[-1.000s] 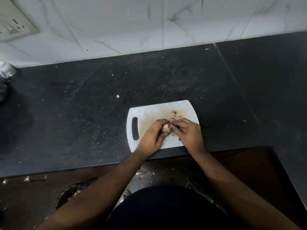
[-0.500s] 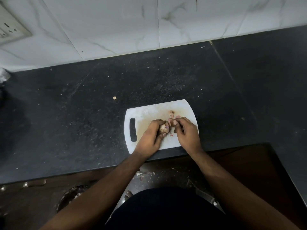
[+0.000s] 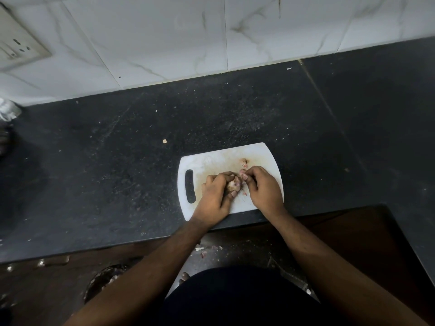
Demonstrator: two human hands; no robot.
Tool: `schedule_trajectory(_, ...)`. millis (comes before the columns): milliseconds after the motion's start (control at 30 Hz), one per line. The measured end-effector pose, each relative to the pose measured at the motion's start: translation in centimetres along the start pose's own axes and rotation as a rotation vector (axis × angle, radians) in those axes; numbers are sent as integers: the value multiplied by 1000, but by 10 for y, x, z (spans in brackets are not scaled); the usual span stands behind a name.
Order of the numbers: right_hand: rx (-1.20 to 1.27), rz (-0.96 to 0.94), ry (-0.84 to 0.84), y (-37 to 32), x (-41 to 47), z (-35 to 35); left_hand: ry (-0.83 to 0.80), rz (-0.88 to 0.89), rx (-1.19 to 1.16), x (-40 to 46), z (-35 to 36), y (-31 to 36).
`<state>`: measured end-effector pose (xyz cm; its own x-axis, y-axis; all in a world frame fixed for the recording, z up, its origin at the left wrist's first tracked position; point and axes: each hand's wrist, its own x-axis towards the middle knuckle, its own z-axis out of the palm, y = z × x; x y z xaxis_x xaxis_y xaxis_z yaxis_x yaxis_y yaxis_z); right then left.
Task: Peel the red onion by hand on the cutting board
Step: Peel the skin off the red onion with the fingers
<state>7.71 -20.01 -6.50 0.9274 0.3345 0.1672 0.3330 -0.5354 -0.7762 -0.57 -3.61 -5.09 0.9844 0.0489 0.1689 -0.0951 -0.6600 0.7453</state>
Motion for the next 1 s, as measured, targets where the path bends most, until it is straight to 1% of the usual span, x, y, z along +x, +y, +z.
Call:
schedule_trajectory(100, 64, 26, 127, 1, 0, -2, 53, -36, -140, -1, -5, 0)
schedule_trajectory(133, 84, 31, 128, 0, -1, -3, 59, -50, -164, -1, -7, -1)
schedule_trajectory(200, 75, -1, 63, -3, -4, -3, 53, -54, -165, 0, -8, -2)
schedule_trajectory(267, 5, -60, -8, -6, -9, -2, 50, -34, -171, 1, -7, -3)
schedule_trajectory(333, -17, -94, -48, -8, -13, -3, 51, -13, -161, 2, -6, -3)
schedule_trajectory(467, 66, -105, -81, -10, -13, -7, 48, 0, -142, 5, -4, -4)
schedule_trajectory(567, 110, -86, -74, -9, -11, -6, 54, -55, -157, 2, -2, -7)
schedule_trajectory(633, 128, -84, -68, -7, -10, -6, 60, -40, -116, -1, -1, -6)
schedule_trajectory(800, 156, -104, -40, -9, -12, -9, 48, 64, 4, -2, 1, -6)
schedule_trajectory(900, 100, -140, -10, -8, -16, -11, 37, 95, 39, -2, 2, -9)
schedule_trajectory(1000, 36, -221, -1, -4, -18, -14, 24, 119, 68, -1, 3, -9)
